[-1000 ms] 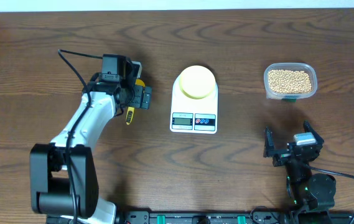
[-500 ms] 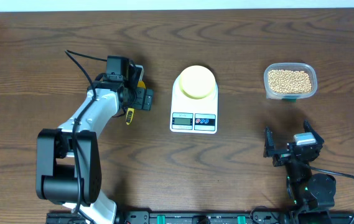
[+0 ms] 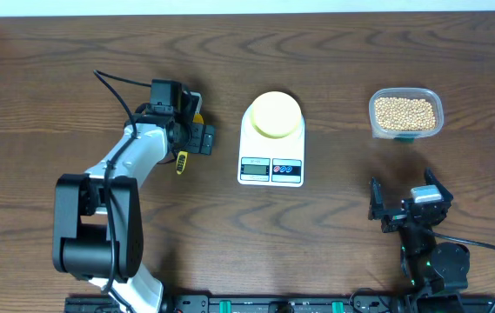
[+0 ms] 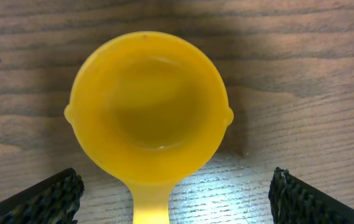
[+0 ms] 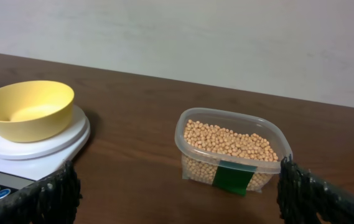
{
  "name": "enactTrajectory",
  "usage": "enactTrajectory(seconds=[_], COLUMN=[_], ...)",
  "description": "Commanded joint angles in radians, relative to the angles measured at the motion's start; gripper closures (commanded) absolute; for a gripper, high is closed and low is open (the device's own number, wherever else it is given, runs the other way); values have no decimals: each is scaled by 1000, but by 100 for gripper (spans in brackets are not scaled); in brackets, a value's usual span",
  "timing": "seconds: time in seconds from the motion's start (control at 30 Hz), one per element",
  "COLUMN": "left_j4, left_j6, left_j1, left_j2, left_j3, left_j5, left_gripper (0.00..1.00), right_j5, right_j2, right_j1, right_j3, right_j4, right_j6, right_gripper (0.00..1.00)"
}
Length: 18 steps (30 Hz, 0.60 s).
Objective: Scoop item into bowl and weigh 50g on scale
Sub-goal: 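Close the left gripper on the yellow scoop handle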
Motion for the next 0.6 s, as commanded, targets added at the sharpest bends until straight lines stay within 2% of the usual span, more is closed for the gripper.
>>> enactTrajectory(seconds=[0.0, 0.3, 0.33, 0.43, 0.5, 0.57], left_j4=[-4, 5, 13, 43, 44, 25], left_j6=[-51, -102, -102, -103, -103, -121], left_j1=[3, 3, 3, 3, 3, 3], left_j2=[35, 58, 58, 58, 58, 58], left_j3=[-19, -19, -19, -19, -19, -19], left_j5=[16, 11, 11, 12, 13, 24], left_gripper=[2, 1, 3, 21, 29, 31], right_j5=[-10, -10, -10, -10, -10, -10], right_j2=[-5, -5, -5, -5, -5, -5], right_j1=[4, 4, 4, 4, 4, 4], right_j3=[-1, -1, -1, -1, -1, -1], right_j4=[-3, -3, -3, -3, -3, -3], right_j6=[0, 0, 0, 0, 0, 0], right_gripper=[1, 1, 1, 1, 1, 1])
